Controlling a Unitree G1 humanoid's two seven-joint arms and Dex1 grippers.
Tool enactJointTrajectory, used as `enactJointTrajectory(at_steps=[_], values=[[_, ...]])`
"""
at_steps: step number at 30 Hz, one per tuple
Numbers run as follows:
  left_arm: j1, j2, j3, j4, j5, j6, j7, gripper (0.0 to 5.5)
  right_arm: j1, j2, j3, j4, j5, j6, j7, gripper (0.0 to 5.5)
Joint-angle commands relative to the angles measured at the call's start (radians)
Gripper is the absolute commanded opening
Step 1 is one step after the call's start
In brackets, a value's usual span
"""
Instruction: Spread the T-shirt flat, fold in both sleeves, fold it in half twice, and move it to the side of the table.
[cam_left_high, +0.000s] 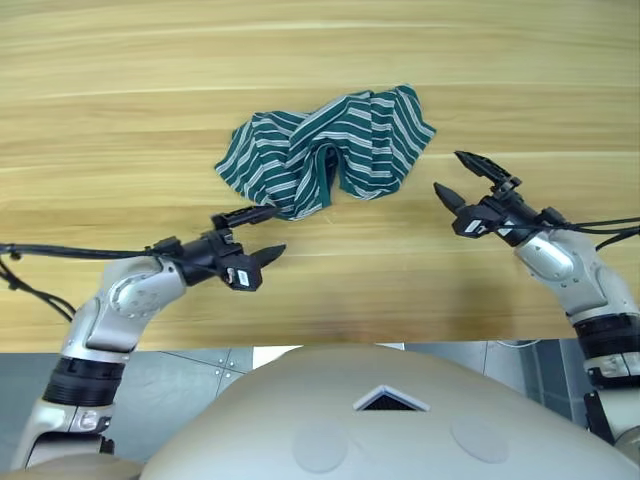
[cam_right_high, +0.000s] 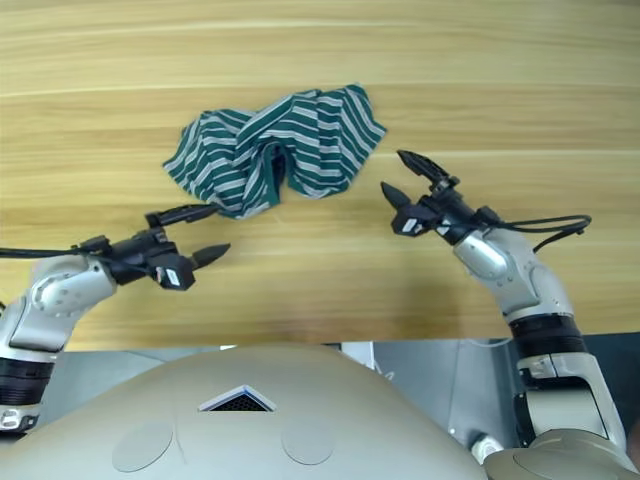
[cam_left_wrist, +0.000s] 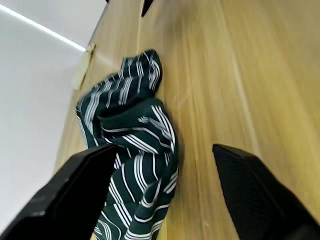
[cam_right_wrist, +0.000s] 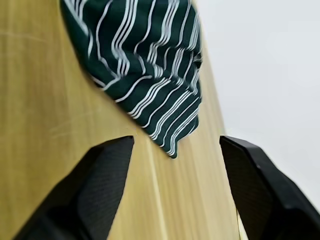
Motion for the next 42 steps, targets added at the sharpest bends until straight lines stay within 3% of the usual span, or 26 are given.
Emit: enactJointTrajectory(at_steps=[1, 6, 13, 22, 35, 42], values=[[-0.070, -0.002, -0.039, 0.046, 0.105, 0.027, 0.031, 3.54, -0.021, 0.021, 0.022, -0.003, -0.022, 0.018, 0.011, 3.16], [-0.170, -0.025, -0.085, 0.109, 0.257, 0.061, 0.112, 3.54, -0.035, 0.024, 0.044, 0.039, -0.061, 0.016, -0.006, 3.16], [-0.205, -0.027, -0.129, 0.160, 0.310, 0.087, 0.167, 3.54, -0.033, 0.025, 0.048, 0.042, -0.076, 0.013, -0.010, 3.16], [-0.150, 0.011, -0.142, 0.133, 0.260, 0.092, 0.158, 2.07, -0.041, 0.012, 0.073, 0.048, -0.097, -0.004, 0.011, 3.16], [-0.188, -0.011, -0.187, 0.182, 0.283, 0.113, 0.183, 0.11, -0.167, -0.012, 0.220, 0.105, -0.277, 0.001, 0.019, 3.16], [-0.214, -0.032, -0.212, 0.207, 0.297, 0.120, 0.218, 0.01, -0.227, 0.018, 0.269, 0.238, -0.271, -0.016, -0.013, 3.16]])
